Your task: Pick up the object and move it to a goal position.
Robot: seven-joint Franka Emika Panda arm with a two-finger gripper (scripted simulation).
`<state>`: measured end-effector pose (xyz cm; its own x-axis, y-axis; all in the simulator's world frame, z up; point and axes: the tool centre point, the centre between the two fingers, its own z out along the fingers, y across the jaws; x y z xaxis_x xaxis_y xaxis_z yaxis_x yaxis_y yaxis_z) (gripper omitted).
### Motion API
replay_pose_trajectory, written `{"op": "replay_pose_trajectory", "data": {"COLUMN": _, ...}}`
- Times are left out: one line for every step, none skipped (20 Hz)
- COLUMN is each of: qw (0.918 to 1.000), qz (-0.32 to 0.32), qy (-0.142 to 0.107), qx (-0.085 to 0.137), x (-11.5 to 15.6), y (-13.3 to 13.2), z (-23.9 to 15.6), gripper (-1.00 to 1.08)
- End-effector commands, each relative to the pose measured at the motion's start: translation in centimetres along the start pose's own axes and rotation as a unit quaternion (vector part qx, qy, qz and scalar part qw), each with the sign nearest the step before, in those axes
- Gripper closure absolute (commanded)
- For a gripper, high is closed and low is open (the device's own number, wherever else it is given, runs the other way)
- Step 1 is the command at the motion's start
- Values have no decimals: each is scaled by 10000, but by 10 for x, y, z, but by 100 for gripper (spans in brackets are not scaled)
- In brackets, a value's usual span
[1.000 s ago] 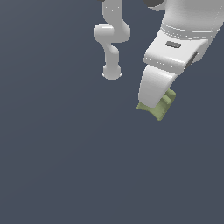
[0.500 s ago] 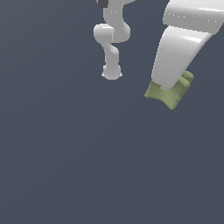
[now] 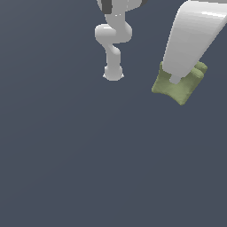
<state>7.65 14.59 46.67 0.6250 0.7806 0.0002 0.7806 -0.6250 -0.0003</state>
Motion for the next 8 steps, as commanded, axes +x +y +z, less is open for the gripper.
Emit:
{"op": "replay_pose_trajectory", "data": {"qw": 10000, "qz": 1, "qy": -1, "qx": 0, "x": 1, "y": 0, "z": -3, "gripper": 108}}
{"op": "replay_pose_trajectory", "data": {"qw": 10000, "qz": 1, "qy": -1, "qx": 0, "x": 1, "y": 0, "z": -4, "gripper": 108}}
{"op": "replay_pose_trajectory", "data": {"qw": 10000, "qz": 1, "qy": -1, "qx": 0, "x": 1, "y": 0, "z": -4, "gripper": 108}}
{"op": "replay_pose_trajectory", "data": {"qw": 10000, "qz": 1, "qy": -1, "qx": 0, "x": 1, "y": 0, "z": -5, "gripper": 108}}
{"op": "replay_pose_trajectory", "data": {"qw": 10000, "qz": 1, "qy": -1, "qx": 0, "x": 1, "y": 0, "z": -5, "gripper": 108}}
{"op": "replay_pose_trajectory", "data": {"qw": 10000, "qz": 1, "qy": -1, "qx": 0, "x": 1, "y": 0, "z": -5, "gripper": 108}}
{"op": "replay_pose_trajectory", "data": {"qw": 10000, "qz": 1, "qy": -1, "qx": 0, "x": 1, "y": 0, "z": -5, "gripper": 108}}
{"op": "replay_pose_trajectory", "data": {"qw": 10000, "qz": 1, "qy": -1, "qx": 0, "x": 1, "y": 0, "z": -5, "gripper": 108}}
